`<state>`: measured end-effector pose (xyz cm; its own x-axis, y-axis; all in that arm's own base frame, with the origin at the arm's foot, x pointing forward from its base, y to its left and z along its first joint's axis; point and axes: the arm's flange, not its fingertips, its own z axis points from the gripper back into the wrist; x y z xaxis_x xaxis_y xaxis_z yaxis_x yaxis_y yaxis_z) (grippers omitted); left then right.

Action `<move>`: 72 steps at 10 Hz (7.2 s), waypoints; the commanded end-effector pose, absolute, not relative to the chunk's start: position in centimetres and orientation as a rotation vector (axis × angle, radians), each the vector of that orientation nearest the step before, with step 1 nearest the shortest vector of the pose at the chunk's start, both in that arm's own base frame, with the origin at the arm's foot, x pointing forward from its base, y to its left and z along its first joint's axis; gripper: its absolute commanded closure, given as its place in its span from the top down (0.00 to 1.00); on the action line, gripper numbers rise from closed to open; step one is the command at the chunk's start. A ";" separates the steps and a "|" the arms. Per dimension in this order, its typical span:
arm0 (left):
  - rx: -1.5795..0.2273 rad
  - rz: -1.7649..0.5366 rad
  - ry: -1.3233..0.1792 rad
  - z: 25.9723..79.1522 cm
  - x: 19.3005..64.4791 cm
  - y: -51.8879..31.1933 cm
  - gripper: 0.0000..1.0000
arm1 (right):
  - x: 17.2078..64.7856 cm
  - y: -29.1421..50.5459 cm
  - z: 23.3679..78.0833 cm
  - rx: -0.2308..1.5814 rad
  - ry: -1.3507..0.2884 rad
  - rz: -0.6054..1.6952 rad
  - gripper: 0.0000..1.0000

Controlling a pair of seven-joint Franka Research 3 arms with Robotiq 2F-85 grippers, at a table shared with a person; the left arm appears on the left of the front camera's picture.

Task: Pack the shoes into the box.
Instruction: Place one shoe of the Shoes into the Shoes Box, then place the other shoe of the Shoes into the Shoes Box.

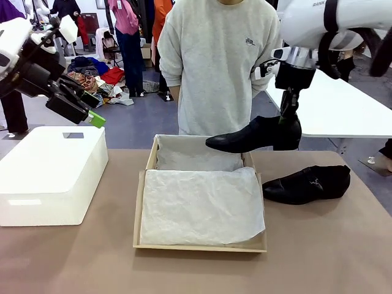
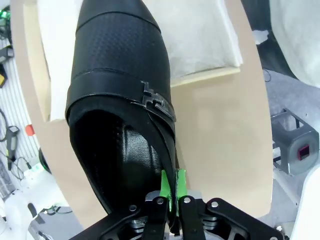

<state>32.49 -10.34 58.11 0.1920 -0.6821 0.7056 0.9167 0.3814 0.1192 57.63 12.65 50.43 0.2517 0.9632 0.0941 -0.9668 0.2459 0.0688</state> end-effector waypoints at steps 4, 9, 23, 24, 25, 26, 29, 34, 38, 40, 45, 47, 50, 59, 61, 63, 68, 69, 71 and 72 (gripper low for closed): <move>-0.386 -1.176 -0.775 58.2 32.6 -10.2 1.00 | 58.0 12.9 50.6 0.130 -0.026 1.322 0.00; -0.386 -1.176 -0.775 58.2 32.6 -10.2 1.00 | 58.0 12.9 50.6 0.130 -0.026 1.322 0.00; -0.386 -1.176 -0.775 58.2 32.6 -10.2 1.00 | 60.7 25.1 48.1 0.107 -0.109 1.293 0.00; -0.386 -1.176 -0.775 58.2 32.6 -10.2 1.00 | 60.5 25.5 47.2 0.110 -0.110 1.307 0.00; -0.386 -1.176 -0.775 58.2 32.6 -10.2 1.00 | 60.4 25.9 46.5 0.116 -0.112 1.323 0.00; -0.386 -1.176 -0.775 58.2 32.6 -10.2 1.00 | 60.3 26.1 45.9 0.111 -0.120 1.337 0.00; -0.386 -1.176 -0.775 58.2 32.6 -10.2 1.00 | 60.0 26.3 43.8 0.098 -0.141 1.354 0.00; -0.386 -1.176 -0.775 58.2 32.6 -10.2 1.00 | 59.9 26.2 40.6 0.135 -0.137 1.371 0.00; -0.386 -1.176 -0.775 58.2 32.6 -10.2 1.00 | 59.7 26.3 38.1 0.153 -0.123 1.369 0.00; -0.386 -1.176 -0.775 58.2 32.6 -10.2 1.00 | 59.7 26.5 37.6 0.157 -0.118 1.375 0.00; -0.386 -1.176 -0.775 58.2 32.6 -10.2 1.00 | 59.6 26.3 38.7 0.210 -0.099 1.383 0.84; -0.386 -1.176 -0.775 58.2 32.6 -10.2 1.00 | 59.5 26.1 40.8 0.210 -0.121 1.403 1.00; -0.386 -1.176 -0.775 58.2 32.6 -10.2 1.00 | 59.2 25.8 43.3 0.194 -0.135 1.437 1.00; -0.386 -1.176 -0.775 58.2 32.6 -10.2 1.00 | 57.0 20.0 50.3 0.042 -0.123 1.516 1.00; -0.386 -1.176 -0.775 58.2 32.6 -10.2 1.00 | 55.7 17.0 51.1 -0.046 -0.091 1.559 1.00; -0.386 -1.176 -0.775 58.2 32.6 -10.2 1.00 | 54.3 13.7 51.4 -0.078 -0.078 1.547 1.00; -0.386 -1.176 -0.775 58.2 32.6 -10.2 1.00 | 51.6 6.5 49.7 -0.069 -0.093 1.455 1.00; -0.386 -1.176 -0.775 58.2 32.6 -10.2 1.00 | 51.6 5.9 49.2 -0.061 -0.094 1.446 1.00; -0.386 -1.176 -0.775 58.2 32.6 -10.2 1.00 | 52.0 6.0 48.4 -0.046 -0.099 1.442 1.00; -0.386 -1.176 -0.775 58.2 32.6 -10.2 1.00 | 52.4 6.6 48.1 -0.033 -0.093 1.440 1.00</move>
